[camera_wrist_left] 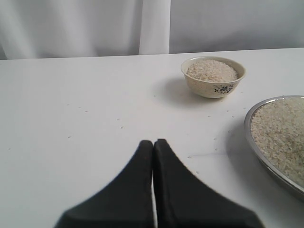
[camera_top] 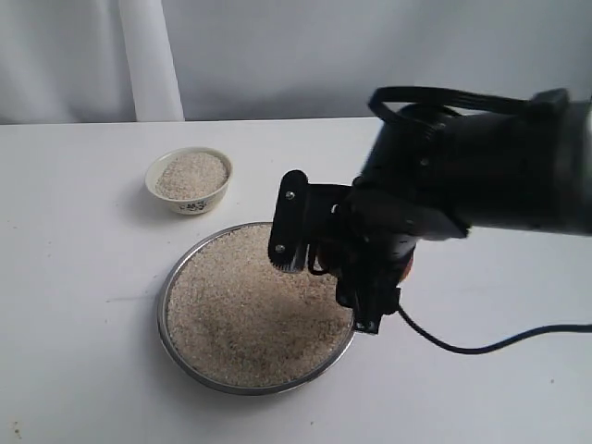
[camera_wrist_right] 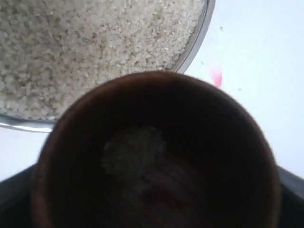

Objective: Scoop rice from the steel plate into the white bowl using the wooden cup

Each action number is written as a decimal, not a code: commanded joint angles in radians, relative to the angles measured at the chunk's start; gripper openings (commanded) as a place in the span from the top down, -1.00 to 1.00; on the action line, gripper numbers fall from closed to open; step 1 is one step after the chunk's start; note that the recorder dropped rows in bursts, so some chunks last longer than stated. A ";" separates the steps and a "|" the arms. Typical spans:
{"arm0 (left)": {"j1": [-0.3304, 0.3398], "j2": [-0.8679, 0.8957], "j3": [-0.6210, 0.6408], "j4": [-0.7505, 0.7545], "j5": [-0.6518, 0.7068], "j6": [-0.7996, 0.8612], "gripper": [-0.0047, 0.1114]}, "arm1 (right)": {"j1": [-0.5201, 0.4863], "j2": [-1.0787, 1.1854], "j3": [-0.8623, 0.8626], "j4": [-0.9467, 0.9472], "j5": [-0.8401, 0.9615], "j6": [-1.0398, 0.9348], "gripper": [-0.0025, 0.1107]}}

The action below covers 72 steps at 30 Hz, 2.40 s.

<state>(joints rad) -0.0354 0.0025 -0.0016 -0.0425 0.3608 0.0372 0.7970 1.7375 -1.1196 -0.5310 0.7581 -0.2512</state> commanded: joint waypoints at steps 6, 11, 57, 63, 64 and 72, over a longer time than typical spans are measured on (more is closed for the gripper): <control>-0.006 -0.003 0.002 0.001 -0.014 -0.001 0.92 | 0.084 0.348 -0.612 -0.001 0.463 -0.195 0.96; -0.006 -0.003 0.002 0.001 -0.014 -0.003 0.92 | 0.143 0.487 -0.685 -0.115 0.463 -0.254 0.96; -0.006 -0.003 0.002 0.001 -0.014 0.001 0.92 | 0.226 0.672 -0.564 -0.477 0.463 -0.165 0.96; -0.006 -0.003 0.002 0.001 -0.014 -0.002 0.92 | 0.219 0.613 -0.564 -0.324 0.435 -0.165 0.96; -0.006 -0.003 0.002 0.001 -0.014 -0.002 0.92 | 0.217 0.598 -0.564 -0.299 0.425 -0.165 0.96; -0.006 -0.003 0.002 0.001 -0.014 0.000 0.92 | 0.179 0.556 -0.564 -0.185 0.425 -0.168 0.96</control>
<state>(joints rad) -0.0354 0.0025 -0.0016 -0.0425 0.3608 0.0372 0.9896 2.3108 -1.6833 -0.7487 1.1849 -0.4158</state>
